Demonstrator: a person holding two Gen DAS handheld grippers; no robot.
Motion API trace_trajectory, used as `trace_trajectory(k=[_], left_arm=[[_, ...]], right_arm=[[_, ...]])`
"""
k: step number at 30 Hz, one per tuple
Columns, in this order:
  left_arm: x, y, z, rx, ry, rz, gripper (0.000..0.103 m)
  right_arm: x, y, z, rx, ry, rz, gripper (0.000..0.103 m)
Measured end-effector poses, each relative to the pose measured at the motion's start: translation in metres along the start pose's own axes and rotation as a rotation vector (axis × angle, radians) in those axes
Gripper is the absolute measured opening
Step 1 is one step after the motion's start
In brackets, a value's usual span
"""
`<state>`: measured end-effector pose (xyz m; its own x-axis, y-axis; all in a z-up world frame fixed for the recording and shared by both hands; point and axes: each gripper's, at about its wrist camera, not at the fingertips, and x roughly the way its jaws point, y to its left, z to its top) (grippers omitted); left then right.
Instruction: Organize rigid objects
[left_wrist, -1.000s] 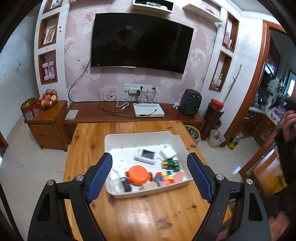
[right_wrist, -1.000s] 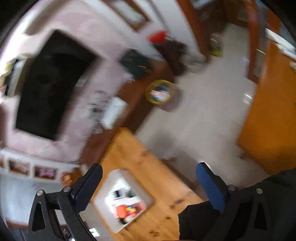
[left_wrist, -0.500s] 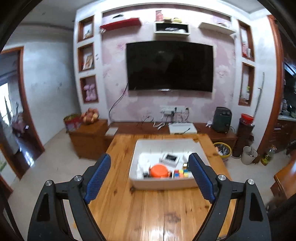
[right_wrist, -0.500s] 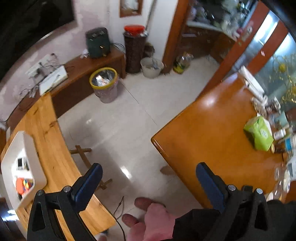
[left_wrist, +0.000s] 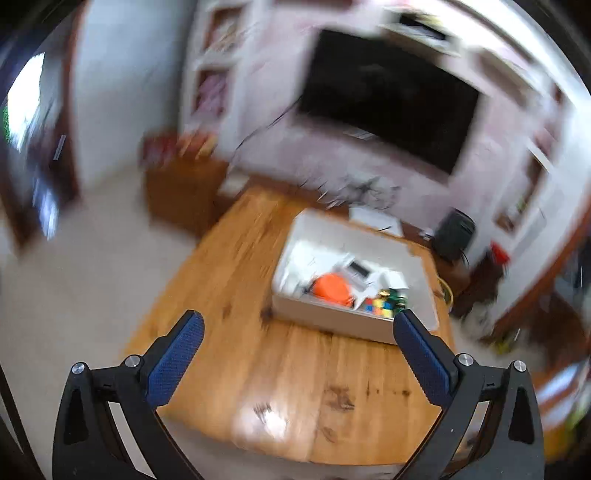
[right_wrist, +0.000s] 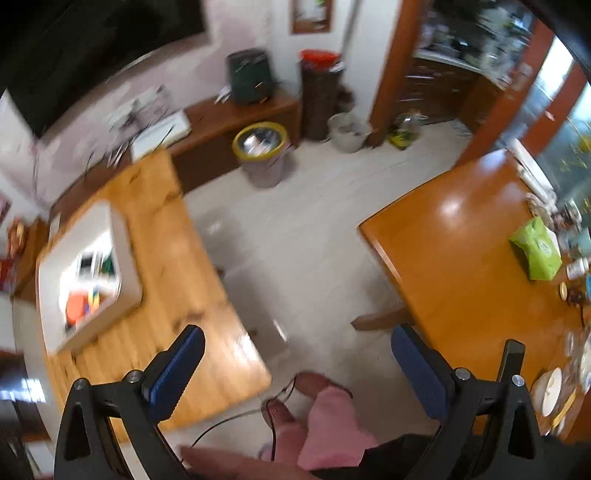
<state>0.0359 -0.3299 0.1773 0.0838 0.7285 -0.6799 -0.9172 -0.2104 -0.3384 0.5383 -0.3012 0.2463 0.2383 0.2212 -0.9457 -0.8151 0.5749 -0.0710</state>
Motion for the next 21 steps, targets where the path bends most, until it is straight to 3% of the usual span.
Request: trace_trajectory(k=[4, 7, 11, 13, 15, 17, 19, 21], left_arm=[[0.024, 0.043, 0.0, -0.209, 0.096, 0.017, 0.102], [0.026, 0.035, -0.009, -0.16, 0.136, 0.053, 0.102], [0.024, 0.002, -0.017, -0.085, 0.215, -0.081, 0.102], [0.034, -0.033, -0.022, 0.0, 0.304, -0.164, 0.102], [0.052, -0.071, -0.026, 0.088, 0.405, -0.235, 0.102], [0.078, -0.113, -0.039, 0.145, 0.535, -0.36, 0.102], [0.098, -0.148, -0.054, 0.212, 0.647, -0.423, 0.102], [0.11, -0.177, -0.066, 0.312, 0.711, -0.421, 0.102]], right_arm=[[0.001, 0.011, -0.018, -0.049, 0.071, 0.039, 0.101], [0.005, 0.02, -0.014, 0.029, 0.176, 0.233, 0.101], [0.023, 0.05, 0.001, 0.065, 0.374, 0.402, 0.101], [0.034, 0.06, 0.0, 0.068, 0.403, 0.39, 0.101], [0.051, 0.069, -0.004, 0.077, 0.428, 0.311, 0.101], [0.075, 0.075, -0.012, 0.079, 0.512, 0.253, 0.101], [0.107, 0.08, -0.026, 0.058, 0.681, 0.237, 0.101], [0.146, 0.084, -0.043, 0.026, 0.906, 0.254, 0.101]])
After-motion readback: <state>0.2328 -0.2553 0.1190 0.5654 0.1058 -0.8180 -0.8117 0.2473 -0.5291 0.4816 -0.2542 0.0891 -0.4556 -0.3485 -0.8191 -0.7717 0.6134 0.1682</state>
